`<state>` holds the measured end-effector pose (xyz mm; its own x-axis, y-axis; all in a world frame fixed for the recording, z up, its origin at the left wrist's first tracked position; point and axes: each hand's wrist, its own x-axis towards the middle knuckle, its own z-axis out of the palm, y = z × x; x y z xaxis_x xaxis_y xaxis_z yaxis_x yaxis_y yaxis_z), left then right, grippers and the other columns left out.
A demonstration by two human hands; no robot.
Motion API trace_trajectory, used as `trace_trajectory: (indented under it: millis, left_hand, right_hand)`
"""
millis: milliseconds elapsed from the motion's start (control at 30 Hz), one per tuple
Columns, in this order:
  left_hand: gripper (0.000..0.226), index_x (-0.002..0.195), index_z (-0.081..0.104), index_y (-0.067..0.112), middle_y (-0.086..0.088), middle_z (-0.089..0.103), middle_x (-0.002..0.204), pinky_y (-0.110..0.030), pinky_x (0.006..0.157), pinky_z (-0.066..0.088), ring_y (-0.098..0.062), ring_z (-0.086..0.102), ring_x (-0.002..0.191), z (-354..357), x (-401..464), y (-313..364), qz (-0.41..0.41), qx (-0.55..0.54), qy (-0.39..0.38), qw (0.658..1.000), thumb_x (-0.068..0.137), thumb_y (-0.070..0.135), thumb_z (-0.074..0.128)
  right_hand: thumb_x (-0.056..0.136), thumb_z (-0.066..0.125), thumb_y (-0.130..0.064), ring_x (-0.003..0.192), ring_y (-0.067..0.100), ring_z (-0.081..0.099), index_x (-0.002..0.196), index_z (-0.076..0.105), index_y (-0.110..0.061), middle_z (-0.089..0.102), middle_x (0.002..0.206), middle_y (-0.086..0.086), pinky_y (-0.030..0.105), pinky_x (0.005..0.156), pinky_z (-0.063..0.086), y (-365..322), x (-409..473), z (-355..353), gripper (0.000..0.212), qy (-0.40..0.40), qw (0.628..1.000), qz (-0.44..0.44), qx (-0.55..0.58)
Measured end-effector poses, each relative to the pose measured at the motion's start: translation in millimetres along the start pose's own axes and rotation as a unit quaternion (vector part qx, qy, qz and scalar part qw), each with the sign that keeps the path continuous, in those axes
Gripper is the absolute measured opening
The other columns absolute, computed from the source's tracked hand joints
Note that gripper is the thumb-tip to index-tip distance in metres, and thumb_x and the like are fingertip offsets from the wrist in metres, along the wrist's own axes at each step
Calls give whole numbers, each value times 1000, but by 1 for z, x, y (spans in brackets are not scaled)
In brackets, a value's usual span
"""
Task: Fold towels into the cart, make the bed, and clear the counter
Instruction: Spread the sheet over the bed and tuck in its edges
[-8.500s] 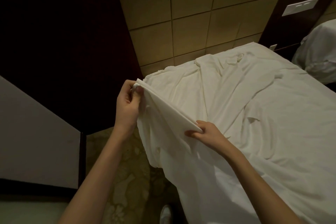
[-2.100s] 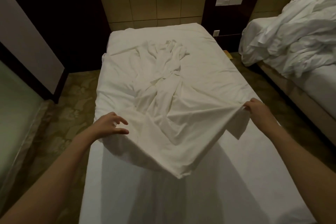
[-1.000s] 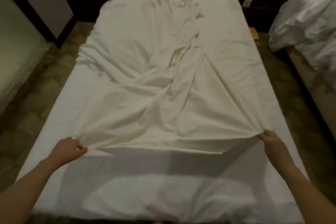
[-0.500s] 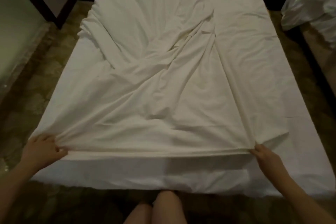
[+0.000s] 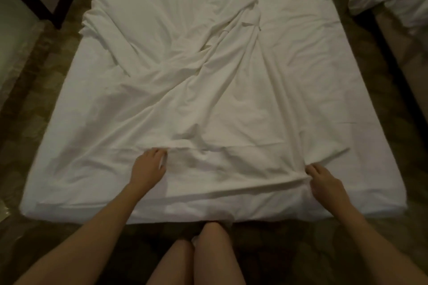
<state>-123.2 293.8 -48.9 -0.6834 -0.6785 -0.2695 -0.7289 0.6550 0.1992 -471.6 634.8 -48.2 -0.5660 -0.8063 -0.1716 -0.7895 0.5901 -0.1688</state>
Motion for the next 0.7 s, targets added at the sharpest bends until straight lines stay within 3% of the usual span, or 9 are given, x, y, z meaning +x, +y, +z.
trace_trajectory:
  millis: [100,233,400,567,633,700]
  left_hand:
    - [42,124,57,8,-13,57,124,-40,83,46,-34,56,107,9,27,71,75,-34,5,997,82,10,59]
    - [47,130,53,9,-12,53,130,-38,89,44,-32,53,112,27,56,158,153,-93,21,984,83,7,58]
    - [52,137,47,14,-9,49,135,-37,93,42,-29,49,119,59,87,262,190,-153,24,969,86,7,55]
    - [51,139,45,17,-11,44,143,-34,107,32,-28,42,129,81,107,339,193,-191,15,962,89,15,55]
    - [51,142,42,21,-10,39,147,-42,110,30,-30,37,134,85,109,357,174,-187,18,967,91,25,52]
    - [56,148,25,31,-2,23,156,-51,112,22,-28,22,142,85,107,370,145,-135,-22,980,96,38,46]
  right_hand:
    - [84,57,2,84,39,56,100,57,0,55,105,20,36,55,40,14,11,-10,16,53,996,70,32]
    - [97,45,-11,112,36,45,119,54,-1,48,124,20,43,84,42,56,32,-13,26,86,970,194,115]
    - [98,47,-19,122,36,37,125,54,-3,40,133,20,35,99,32,103,63,2,31,94,935,240,244]
    - [91,59,-17,110,30,47,124,54,-8,49,121,17,31,90,38,133,91,4,35,111,894,271,340]
    - [88,63,-15,96,21,52,121,54,-7,56,109,11,24,79,39,139,94,3,35,94,865,274,410]
    - [88,63,-13,84,20,54,104,62,-3,63,96,14,22,70,37,148,92,1,19,67,869,264,413]
